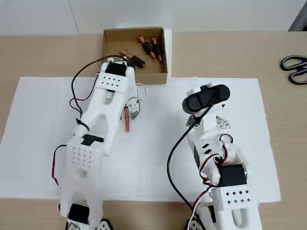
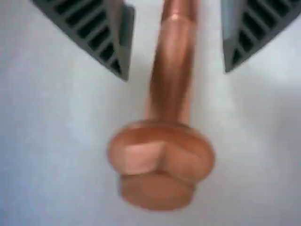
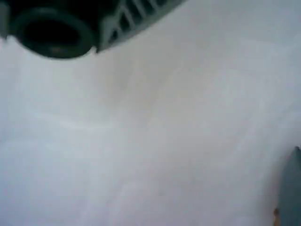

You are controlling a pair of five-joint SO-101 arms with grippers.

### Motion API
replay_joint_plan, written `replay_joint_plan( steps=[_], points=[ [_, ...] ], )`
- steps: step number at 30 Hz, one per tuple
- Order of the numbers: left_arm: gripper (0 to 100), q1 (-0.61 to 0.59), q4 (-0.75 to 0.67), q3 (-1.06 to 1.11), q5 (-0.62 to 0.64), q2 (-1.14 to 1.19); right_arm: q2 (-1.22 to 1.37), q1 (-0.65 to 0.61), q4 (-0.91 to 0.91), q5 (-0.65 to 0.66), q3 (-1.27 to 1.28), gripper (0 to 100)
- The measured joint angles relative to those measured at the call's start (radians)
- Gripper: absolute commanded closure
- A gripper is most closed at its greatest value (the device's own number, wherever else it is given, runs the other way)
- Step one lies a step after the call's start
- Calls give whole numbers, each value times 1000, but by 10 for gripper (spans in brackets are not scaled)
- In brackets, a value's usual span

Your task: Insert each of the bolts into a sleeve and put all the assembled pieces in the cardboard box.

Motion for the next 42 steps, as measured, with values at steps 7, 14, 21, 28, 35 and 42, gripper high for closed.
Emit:
replay_joint_plan(
  steps=[7, 14, 21, 28, 35, 42],
  points=[
    [874, 0, 2, 0, 15, 0, 0, 0, 0, 0, 0, 994],
    [874, 0, -74, 0, 15, 0, 0, -2, 0, 0, 0, 994],
    [900, 0, -87, 0, 15, 0, 0, -2, 0, 0, 0, 994],
    [994, 0, -87, -5, 25, 2, 0, -2, 0, 0, 0, 995],
    [994, 23, -5, -180, 81, -64, 0, -3, 0, 6, 0, 995],
    [994, 120, 6, -112, 46, -416, 0, -158, -12, 6, 0, 991]
  ],
)
